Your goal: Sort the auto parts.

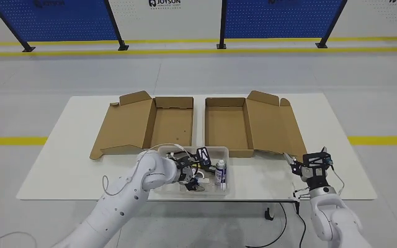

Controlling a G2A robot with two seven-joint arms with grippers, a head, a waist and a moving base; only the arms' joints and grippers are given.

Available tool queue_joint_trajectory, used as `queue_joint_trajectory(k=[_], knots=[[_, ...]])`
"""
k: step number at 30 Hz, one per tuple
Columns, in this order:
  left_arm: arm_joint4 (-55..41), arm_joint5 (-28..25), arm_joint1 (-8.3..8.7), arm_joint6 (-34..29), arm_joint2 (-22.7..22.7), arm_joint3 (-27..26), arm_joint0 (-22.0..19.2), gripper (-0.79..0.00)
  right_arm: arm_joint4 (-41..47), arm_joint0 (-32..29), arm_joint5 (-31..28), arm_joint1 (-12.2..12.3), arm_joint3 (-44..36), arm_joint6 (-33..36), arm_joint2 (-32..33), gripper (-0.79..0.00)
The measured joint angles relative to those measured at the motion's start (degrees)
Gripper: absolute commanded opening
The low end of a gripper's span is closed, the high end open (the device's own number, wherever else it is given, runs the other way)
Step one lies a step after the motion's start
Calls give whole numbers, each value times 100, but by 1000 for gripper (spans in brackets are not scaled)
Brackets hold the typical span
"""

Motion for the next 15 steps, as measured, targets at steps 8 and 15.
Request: queue_joint_trajectory(k=[8,15], knots=[[-37,-167,-46,-510,288,111,-302,0,0,0,0,0,0,0,0,0],[-111,-201,-79,-986,516,120,-497,0,0,0,0,0,0,0,0,0]])
